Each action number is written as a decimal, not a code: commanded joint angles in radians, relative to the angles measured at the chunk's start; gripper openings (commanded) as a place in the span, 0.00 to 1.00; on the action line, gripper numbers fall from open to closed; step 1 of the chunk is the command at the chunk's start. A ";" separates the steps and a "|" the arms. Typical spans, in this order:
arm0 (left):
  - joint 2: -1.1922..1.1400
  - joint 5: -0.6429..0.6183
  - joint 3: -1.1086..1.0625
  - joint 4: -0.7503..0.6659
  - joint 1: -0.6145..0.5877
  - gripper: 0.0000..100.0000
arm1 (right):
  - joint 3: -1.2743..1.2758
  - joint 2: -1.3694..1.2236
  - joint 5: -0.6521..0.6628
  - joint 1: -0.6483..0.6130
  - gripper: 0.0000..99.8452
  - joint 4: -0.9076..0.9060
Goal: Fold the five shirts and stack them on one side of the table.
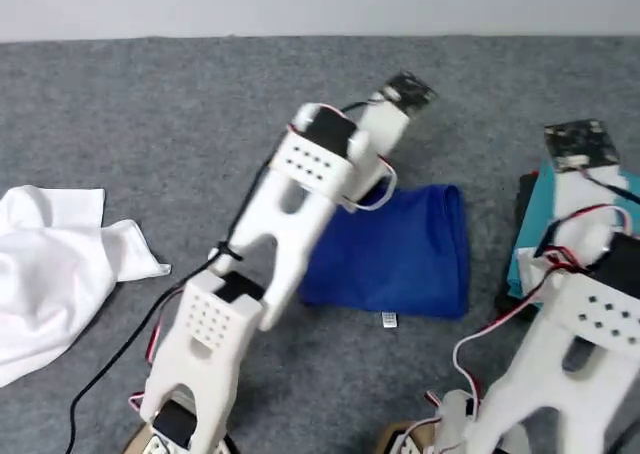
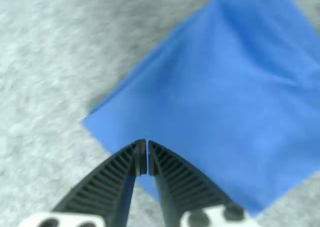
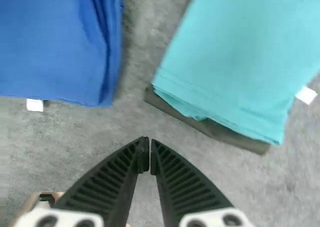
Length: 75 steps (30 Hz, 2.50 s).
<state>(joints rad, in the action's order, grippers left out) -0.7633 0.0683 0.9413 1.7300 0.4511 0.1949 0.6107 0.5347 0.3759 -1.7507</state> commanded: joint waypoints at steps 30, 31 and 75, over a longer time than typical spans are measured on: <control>0.583 0.204 -0.489 0.025 -0.875 0.01 | -0.219 -0.931 -0.092 -0.406 0.01 0.842; 0.583 0.207 -0.489 0.025 -0.873 0.01 | -0.249 -0.926 -0.109 -0.415 0.01 0.796; 0.585 0.209 -0.544 0.025 -0.879 0.01 | -0.526 -1.265 -0.250 -0.427 0.01 0.344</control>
<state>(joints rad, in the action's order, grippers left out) -0.2355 0.2723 0.3920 1.7346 -0.4204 -0.2931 -0.6552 0.1450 -0.0445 -1.4331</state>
